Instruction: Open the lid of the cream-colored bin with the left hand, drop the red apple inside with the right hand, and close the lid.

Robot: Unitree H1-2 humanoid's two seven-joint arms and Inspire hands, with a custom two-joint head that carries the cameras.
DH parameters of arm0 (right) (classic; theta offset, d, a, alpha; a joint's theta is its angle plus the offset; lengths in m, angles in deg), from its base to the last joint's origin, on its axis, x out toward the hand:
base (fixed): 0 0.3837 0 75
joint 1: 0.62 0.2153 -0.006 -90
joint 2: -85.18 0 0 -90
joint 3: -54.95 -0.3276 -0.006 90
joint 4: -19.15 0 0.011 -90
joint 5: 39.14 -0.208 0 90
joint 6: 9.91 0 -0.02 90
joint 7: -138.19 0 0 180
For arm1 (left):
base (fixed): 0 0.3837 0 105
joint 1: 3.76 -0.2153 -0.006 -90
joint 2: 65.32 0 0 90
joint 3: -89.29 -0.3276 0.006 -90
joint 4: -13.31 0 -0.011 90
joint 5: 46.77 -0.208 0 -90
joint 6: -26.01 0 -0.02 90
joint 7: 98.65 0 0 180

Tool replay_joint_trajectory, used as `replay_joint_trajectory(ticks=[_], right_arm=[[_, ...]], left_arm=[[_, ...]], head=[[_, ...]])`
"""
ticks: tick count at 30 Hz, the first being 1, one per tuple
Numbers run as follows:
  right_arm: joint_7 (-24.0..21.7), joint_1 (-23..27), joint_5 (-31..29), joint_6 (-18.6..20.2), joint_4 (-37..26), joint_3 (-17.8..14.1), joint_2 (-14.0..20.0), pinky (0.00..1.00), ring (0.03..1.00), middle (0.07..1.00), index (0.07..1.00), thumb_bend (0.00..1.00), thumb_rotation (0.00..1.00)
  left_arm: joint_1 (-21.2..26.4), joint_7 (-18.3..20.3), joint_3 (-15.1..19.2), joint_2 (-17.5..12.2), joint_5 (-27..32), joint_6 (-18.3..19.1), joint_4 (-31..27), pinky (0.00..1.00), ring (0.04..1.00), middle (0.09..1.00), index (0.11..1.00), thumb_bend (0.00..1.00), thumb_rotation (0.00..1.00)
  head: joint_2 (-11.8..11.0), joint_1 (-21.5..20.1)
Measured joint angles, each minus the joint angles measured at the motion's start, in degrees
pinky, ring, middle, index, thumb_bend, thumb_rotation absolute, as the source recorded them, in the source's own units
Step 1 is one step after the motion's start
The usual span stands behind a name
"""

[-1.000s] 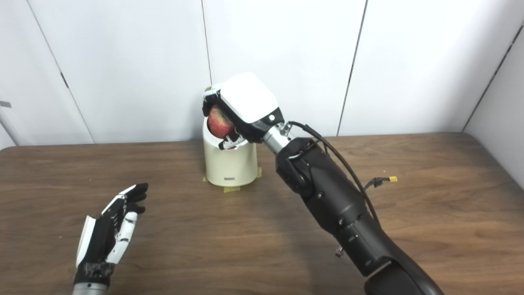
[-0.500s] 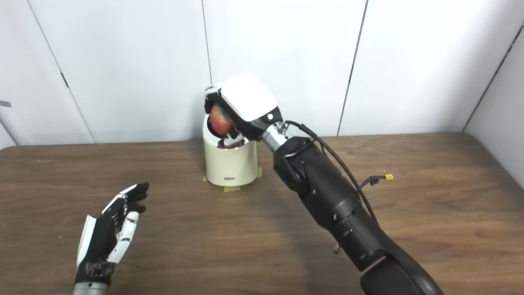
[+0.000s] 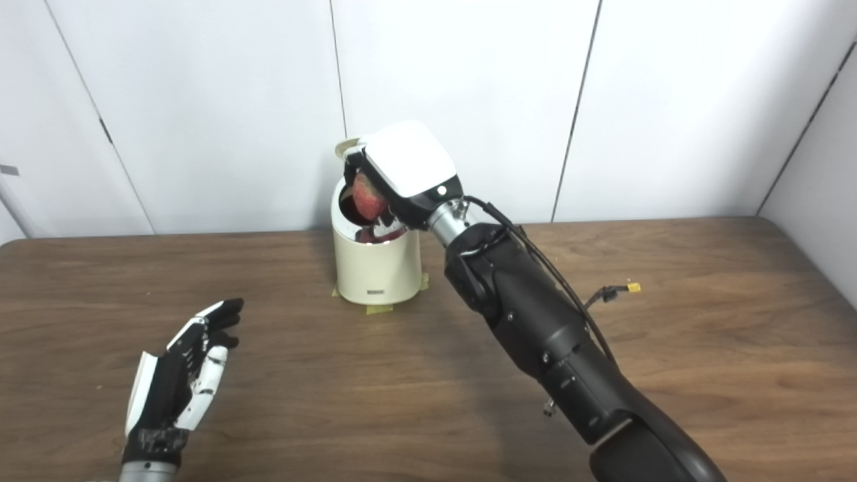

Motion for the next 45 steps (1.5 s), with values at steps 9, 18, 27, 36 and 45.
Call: replay_joint_trajectory(ticks=[9, 18, 27, 36, 45], right_arm=[[-0.03, -0.01, -0.58, -0.01, -0.06, -0.05, 0.11, 0.45, 0.550, 0.648, 0.568, 0.94, 0.07], [-0.04, -0.01, -0.75, 0.06, -0.20, -0.05, 0.13, 0.46, 0.568, 0.653, 0.586, 0.95, 0.11], [-0.03, 0.00, -1.06, 0.05, -0.20, -0.06, 0.22, 0.47, 0.573, 0.648, 0.580, 0.95, 0.10], [0.74, 0.04, -0.80, -0.07, -0.16, -0.01, 0.47, 0.48, 0.601, 0.661, 0.597, 0.93, 0.11], [4.40, 0.47, 0.42, -0.26, 0.10, 0.37, 0.46, 0.52, 0.658, 0.701, 0.644, 0.96, 0.14]], left_arm=[[0.02, 0.02, -0.10, 0.01, 0.11, 0.01, 0.00, 0.72, 0.816, 0.830, 0.806, 0.19, 0.72], [0.07, 0.07, -0.22, 0.02, 0.18, 0.01, 0.02, 0.70, 0.814, 0.831, 0.809, 0.20, 0.73], [0.10, 0.09, -0.22, 0.03, 0.07, 0.02, 0.10, 0.70, 0.820, 0.836, 0.810, 0.20, 0.74], [0.13, 0.18, -0.34, 0.03, -0.10, 0.02, 0.12, 0.71, 0.818, 0.831, 0.807, 0.18, 0.72], [0.13, 0.21, -0.33, 0.04, 0.06, 0.02, 0.13, 0.72, 0.822, 0.835, 0.811, 0.20, 0.73]], head=[[-0.09, 0.00], [0.00, -0.18], [-0.18, -0.26], [-0.18, -0.26], [-0.18, -0.09]])
